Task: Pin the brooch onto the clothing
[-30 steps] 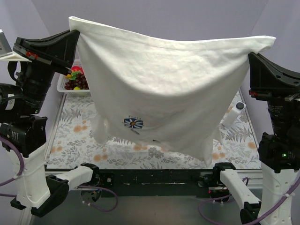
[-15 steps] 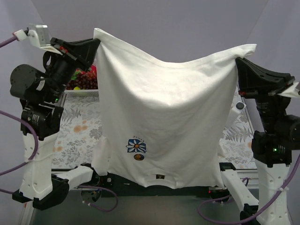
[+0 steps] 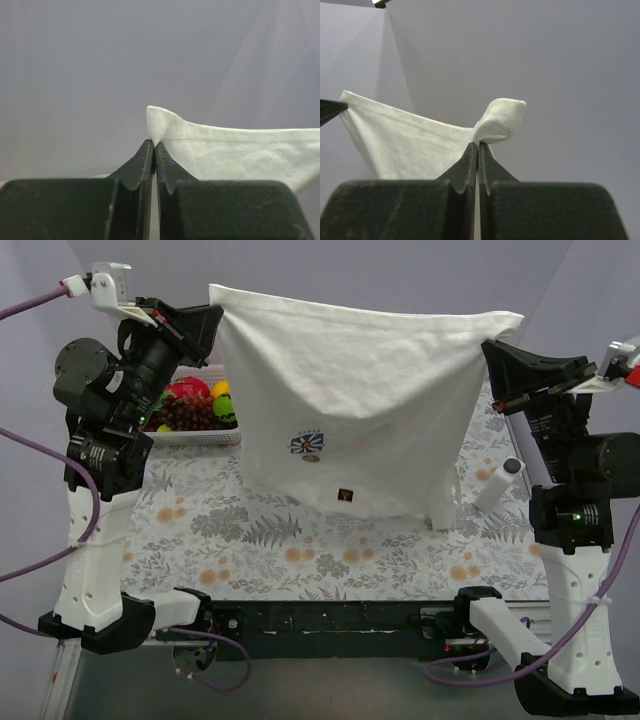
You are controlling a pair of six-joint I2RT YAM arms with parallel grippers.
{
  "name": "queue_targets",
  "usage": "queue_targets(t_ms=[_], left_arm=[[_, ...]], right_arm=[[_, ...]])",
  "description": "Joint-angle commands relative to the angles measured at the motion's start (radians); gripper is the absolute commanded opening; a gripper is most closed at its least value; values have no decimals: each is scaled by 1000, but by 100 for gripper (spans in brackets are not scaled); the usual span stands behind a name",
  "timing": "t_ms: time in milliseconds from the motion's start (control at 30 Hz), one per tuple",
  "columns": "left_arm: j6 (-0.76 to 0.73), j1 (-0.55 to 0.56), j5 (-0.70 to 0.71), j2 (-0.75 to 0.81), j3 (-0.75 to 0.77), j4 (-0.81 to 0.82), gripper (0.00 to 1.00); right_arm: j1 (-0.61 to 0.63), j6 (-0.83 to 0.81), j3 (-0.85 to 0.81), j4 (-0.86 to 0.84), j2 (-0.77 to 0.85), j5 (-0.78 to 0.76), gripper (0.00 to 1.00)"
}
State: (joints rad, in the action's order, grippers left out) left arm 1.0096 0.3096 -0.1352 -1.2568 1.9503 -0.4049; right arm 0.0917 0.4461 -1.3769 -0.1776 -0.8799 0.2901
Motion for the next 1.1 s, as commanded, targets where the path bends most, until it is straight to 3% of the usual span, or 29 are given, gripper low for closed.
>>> queue_targets(t_ms=[0,433,700,933,1067], left_arm=[[-8,-3,19,91,52,51,0],[75,-4,-93,200,82,49,0],[78,-4,-104,188,73,23,0],[31,-4,-6,158,-45,17,0],[-2,-3,121,111,-145,-14,0]], right_arm=[[-3,11,-63,-123,82,-14,1],[-1,23,-76,-109,189,17,1],[-3,19,-87,-69,213,-17,1],[-3,20,12,-77,162,-19,1],[-1,26,143,-89,127,-15,1]])
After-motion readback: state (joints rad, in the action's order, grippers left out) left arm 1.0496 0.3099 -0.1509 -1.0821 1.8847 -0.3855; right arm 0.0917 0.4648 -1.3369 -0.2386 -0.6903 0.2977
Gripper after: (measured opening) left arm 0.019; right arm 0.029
